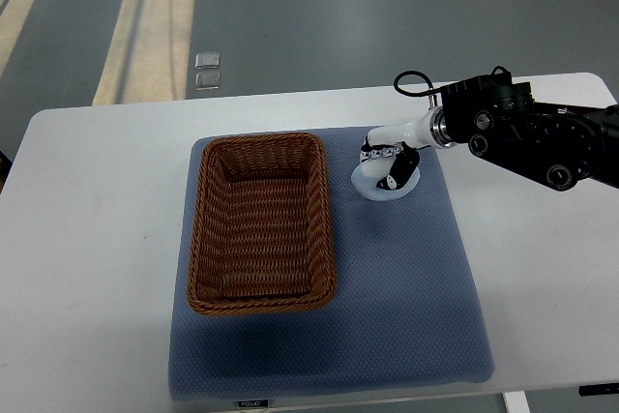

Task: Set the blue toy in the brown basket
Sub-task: 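Lower the right hand and close its fingers around the toy, then lift the toy and carry it over the wicker basket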

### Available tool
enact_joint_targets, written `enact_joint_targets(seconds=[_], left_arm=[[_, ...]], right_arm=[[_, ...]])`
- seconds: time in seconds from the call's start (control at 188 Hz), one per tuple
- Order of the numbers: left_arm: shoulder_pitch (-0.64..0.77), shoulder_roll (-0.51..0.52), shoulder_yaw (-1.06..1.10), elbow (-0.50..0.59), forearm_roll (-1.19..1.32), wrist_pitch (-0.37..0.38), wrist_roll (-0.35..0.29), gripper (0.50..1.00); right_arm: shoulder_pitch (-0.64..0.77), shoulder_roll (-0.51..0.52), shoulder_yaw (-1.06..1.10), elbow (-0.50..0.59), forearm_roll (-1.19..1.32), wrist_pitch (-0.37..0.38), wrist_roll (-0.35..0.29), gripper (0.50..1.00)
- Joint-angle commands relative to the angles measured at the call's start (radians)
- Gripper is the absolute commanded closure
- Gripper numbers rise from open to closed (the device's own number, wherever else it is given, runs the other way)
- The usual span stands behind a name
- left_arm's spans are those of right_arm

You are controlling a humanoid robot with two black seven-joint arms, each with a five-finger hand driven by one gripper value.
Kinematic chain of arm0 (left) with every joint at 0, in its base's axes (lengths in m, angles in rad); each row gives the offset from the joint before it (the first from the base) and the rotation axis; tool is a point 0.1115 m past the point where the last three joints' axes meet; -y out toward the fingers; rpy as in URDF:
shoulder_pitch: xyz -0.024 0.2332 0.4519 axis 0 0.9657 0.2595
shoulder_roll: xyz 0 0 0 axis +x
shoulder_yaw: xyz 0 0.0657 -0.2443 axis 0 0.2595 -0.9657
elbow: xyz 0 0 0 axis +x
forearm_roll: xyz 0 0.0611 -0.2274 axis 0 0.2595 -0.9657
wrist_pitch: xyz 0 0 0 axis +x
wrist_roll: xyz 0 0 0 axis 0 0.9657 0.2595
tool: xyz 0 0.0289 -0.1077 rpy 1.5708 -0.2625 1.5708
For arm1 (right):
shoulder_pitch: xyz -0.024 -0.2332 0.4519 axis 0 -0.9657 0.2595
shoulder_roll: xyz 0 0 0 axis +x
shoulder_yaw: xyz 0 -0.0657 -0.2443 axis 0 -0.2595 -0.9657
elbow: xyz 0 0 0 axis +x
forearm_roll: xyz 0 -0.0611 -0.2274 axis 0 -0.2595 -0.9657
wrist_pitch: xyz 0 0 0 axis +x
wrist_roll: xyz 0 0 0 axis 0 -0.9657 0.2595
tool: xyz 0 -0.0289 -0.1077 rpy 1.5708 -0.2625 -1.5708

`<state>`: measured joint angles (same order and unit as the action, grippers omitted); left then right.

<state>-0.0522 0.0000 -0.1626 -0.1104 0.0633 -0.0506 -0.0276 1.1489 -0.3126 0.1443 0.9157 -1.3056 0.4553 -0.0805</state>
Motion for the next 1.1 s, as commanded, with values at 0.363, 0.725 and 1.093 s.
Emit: enact_joint_targets(seconds=[0.363,0.725,1.093], left_arm=[[0.000,0.000,0.000,0.000,0.000,0.000,0.000,0.500],[0.000,0.000,0.000,0.000,0.000,0.000,0.000,0.500],[0.000,0.000,0.000,0.000,0.000,0.000,0.000,0.500]], right_arm=[[0.149,-0.039,0.006,-0.015,0.028,-0.010,0.005,0.996],[0.195,0.096,0.055,-0.009,0.095,-0.029,0.045,0.985],[0.094,0.264,0.077,-0.012,0.095,-0.090,0.051,0.971]])
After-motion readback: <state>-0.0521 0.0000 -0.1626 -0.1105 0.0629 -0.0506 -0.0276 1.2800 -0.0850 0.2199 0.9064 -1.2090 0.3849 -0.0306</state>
